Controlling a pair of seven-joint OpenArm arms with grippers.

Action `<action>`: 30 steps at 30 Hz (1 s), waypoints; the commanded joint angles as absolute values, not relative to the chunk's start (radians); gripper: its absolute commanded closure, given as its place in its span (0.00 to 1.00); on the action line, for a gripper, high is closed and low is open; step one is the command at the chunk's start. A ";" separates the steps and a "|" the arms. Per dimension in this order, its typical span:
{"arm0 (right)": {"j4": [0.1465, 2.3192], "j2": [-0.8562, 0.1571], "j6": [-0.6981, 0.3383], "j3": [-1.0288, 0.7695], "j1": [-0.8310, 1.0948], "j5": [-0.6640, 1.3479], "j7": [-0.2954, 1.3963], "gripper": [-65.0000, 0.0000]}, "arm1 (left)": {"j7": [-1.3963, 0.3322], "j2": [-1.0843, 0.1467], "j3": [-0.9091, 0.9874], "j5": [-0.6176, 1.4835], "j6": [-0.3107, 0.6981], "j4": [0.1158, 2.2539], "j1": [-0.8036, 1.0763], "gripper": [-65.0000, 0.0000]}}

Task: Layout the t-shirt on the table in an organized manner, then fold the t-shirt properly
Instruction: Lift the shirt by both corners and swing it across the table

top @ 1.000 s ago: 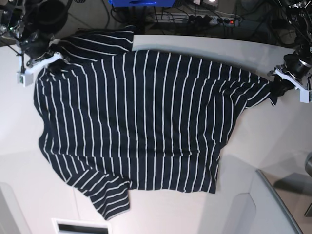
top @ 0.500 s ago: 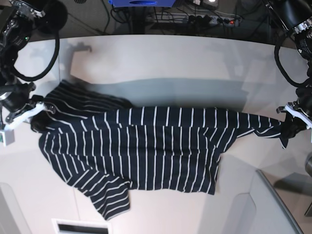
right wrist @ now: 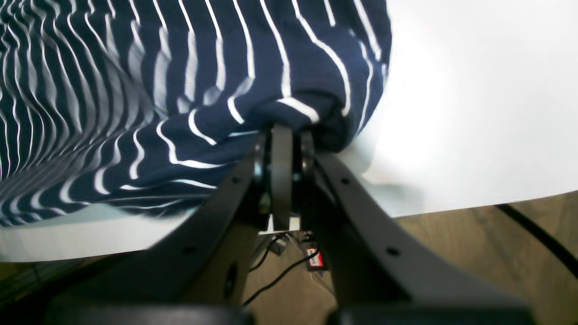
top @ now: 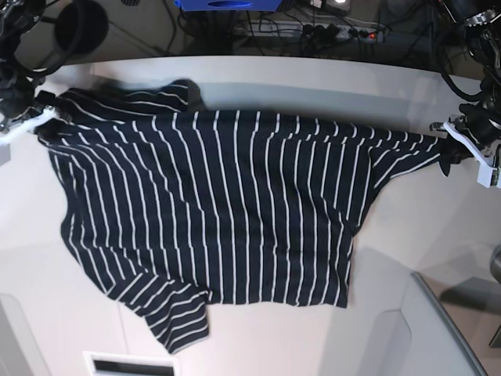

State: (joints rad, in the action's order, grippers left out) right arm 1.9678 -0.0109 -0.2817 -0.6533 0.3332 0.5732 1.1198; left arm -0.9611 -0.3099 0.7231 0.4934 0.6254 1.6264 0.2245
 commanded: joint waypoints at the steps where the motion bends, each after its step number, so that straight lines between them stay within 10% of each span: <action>1: 1.985 -0.042 -0.278 -0.657 0.331 0.567 1.086 1.00 | -0.943 -0.337 0.733 0.481 0.615 1.639 0.222 1.00; 15: 1.922 -0.071 -0.278 -0.653 0.300 0.567 1.090 1.00 | -0.854 -0.363 0.601 0.433 0.599 1.517 0.303 1.00; 24: 1.460 -0.321 -0.277 -0.478 -0.226 0.565 1.047 1.00 | -0.854 -0.361 0.268 0.176 0.570 1.194 -0.272 1.00; 30: 1.652 -0.401 -0.277 -0.510 -0.444 0.573 1.030 1.00 | -1.047 -0.325 0.297 0.130 0.570 1.311 -0.627 1.00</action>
